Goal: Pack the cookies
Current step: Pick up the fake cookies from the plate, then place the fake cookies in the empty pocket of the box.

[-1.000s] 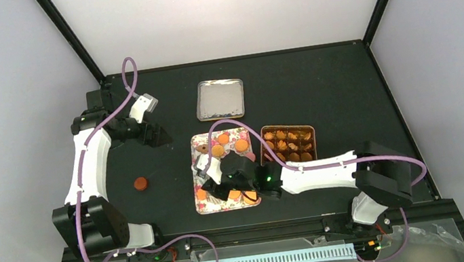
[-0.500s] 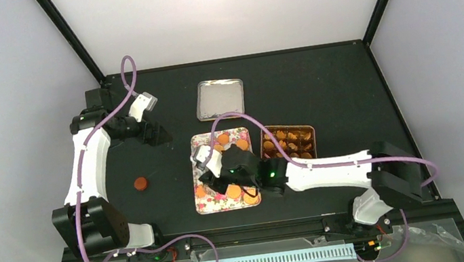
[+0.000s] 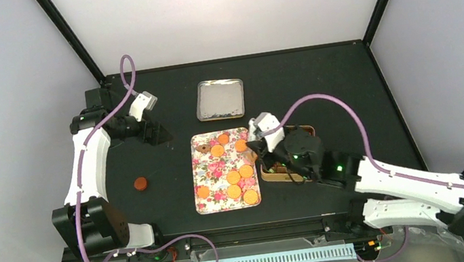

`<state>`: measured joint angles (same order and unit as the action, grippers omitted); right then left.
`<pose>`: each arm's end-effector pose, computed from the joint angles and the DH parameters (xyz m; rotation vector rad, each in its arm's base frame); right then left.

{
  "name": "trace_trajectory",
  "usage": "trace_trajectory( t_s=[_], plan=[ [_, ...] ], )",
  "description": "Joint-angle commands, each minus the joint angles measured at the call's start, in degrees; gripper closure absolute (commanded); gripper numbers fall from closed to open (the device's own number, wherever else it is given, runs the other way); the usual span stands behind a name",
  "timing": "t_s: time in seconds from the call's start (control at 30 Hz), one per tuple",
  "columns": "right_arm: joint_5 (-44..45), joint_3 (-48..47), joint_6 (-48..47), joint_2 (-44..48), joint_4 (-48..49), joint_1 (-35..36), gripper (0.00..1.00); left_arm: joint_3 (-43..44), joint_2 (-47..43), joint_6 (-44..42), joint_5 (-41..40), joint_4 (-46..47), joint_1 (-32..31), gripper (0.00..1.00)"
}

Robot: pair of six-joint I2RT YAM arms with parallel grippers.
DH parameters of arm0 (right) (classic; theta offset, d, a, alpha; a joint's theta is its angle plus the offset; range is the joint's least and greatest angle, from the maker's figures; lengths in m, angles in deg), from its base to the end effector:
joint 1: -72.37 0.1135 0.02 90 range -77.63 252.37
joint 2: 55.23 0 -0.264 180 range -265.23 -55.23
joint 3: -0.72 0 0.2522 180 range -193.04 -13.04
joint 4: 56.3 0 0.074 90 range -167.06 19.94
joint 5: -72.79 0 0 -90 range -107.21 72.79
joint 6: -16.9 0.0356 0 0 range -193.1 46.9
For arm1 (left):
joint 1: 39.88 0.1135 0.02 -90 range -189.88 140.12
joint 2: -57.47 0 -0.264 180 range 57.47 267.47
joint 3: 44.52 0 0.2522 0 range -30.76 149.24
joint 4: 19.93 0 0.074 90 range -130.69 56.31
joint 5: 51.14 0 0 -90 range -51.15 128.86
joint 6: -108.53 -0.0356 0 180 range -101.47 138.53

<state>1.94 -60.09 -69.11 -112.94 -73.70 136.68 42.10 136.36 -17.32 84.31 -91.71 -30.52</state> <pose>0.1124 0.2068 0.3237 -0.7098 1.6974 0.5411 0.2630 0.0176 0.3175 0.7573 2.2300 -0.6987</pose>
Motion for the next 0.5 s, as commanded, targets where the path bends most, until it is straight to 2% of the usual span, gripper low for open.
trace_trajectory(
  t_s=[0.0,0.23,0.47],
  plan=[
    [8.41,3.39,2.98,6.82,-10.81,-1.14,0.98,1.14,0.98,0.75,2.70,1.43,0.30,0.01],
    [11.12,6.41,6.16,12.28,-16.53,-2.48,0.97,0.92,1.24,0.44,2.63,1.59,0.25,0.01],
    [11.27,7.23,7.07,10.42,-16.00,-3.32,0.85,1.15,1.36,0.53,2.64,1.68,0.23,0.01]
  ],
)
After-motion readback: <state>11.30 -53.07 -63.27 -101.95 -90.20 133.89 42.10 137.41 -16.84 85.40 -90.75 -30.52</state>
